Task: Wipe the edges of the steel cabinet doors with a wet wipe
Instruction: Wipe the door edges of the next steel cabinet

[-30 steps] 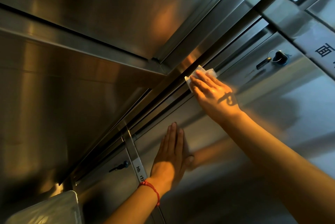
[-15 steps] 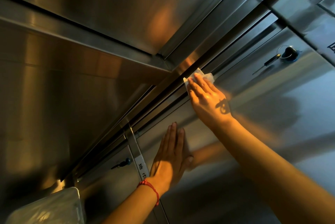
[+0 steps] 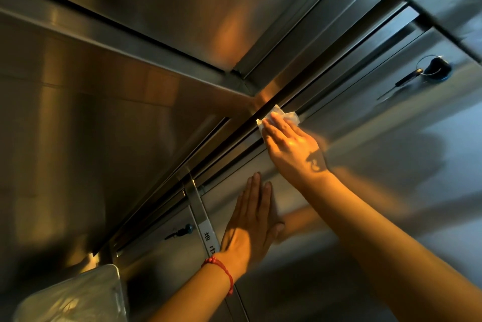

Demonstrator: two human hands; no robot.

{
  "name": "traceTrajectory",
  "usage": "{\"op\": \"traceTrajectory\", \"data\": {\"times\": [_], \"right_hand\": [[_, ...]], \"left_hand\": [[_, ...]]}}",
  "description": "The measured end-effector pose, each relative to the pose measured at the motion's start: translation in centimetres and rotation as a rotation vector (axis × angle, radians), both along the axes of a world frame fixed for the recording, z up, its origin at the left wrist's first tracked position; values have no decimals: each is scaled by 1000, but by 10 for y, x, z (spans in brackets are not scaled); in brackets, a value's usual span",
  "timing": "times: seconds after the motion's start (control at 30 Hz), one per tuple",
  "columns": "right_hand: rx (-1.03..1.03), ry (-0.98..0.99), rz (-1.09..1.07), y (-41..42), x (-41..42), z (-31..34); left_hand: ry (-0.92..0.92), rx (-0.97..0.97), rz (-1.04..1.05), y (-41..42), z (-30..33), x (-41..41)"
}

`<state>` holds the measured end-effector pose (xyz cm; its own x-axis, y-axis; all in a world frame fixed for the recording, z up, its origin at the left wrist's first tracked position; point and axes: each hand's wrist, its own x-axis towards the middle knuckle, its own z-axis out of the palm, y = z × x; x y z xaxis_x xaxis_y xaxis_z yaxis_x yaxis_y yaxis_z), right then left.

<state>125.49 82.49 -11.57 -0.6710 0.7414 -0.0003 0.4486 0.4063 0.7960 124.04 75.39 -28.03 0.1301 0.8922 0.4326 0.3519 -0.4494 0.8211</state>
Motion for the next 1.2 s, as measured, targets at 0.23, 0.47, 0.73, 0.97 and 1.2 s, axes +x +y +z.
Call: {"op": "traceTrajectory", "data": {"times": [0.23, 0.47, 0.73, 0.97, 1.2], "right_hand": [[14, -21, -43, -15, -11, -7], [14, 167, -14, -12, -17, -2], [-10, -2, -25, -10, -9, -16], [68, 19, 84, -13, -12, -1], [51, -99, 121, -8, -9, -6]], "left_hand": [[6, 11, 7, 0, -6, -2], [29, 56, 93, -8, -19, -2], [24, 56, 90, -7, -19, -2], [9, -16, -1, -5, -21, -3], [29, -42, 12, -6, -21, -3]]}}
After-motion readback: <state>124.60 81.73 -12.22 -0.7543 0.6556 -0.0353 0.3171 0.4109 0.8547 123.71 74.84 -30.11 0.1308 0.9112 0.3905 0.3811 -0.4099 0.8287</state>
